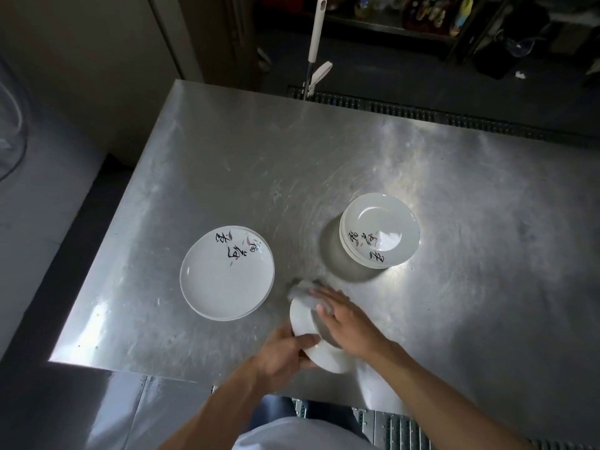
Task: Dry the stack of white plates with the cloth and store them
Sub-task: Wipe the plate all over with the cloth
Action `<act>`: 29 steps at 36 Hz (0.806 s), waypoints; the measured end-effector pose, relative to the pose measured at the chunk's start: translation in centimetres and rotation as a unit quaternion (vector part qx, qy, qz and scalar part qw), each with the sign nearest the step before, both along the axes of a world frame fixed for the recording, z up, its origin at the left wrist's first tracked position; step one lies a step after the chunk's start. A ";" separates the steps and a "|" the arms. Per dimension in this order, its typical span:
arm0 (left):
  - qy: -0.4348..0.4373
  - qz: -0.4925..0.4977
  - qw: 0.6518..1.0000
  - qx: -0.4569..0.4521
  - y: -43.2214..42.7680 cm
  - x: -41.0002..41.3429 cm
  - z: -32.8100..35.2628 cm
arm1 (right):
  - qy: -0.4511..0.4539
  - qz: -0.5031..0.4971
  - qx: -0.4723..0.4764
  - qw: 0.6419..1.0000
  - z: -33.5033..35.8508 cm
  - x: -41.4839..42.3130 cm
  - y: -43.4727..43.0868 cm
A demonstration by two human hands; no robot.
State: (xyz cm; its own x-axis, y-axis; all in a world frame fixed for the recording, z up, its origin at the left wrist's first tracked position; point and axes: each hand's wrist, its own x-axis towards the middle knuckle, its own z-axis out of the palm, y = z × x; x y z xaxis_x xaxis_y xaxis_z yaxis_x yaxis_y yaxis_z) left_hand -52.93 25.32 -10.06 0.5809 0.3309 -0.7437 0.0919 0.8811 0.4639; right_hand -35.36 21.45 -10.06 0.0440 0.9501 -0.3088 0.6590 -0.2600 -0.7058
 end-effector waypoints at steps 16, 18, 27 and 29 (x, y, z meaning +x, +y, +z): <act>0.006 -0.048 0.999 0.010 -0.6 -0.5 0.0 | 0.010 0.068 0.044 0.997 -0.4 -1.1 -2.3; -0.004 -0.003 1.000 -0.012 -1.0 -0.4 -0.4 | 0.029 -0.056 0.003 0.998 -0.6 -0.6 -1.9; -0.012 0.036 0.995 -0.088 -1.3 -0.3 -0.4 | 0.083 -0.119 -0.009 0.989 -1.4 -1.9 -4.2; -0.015 -0.002 0.998 -0.059 0.2 -0.7 -0.3 | 0.099 -0.080 -0.010 0.992 -1.0 -1.9 -4.7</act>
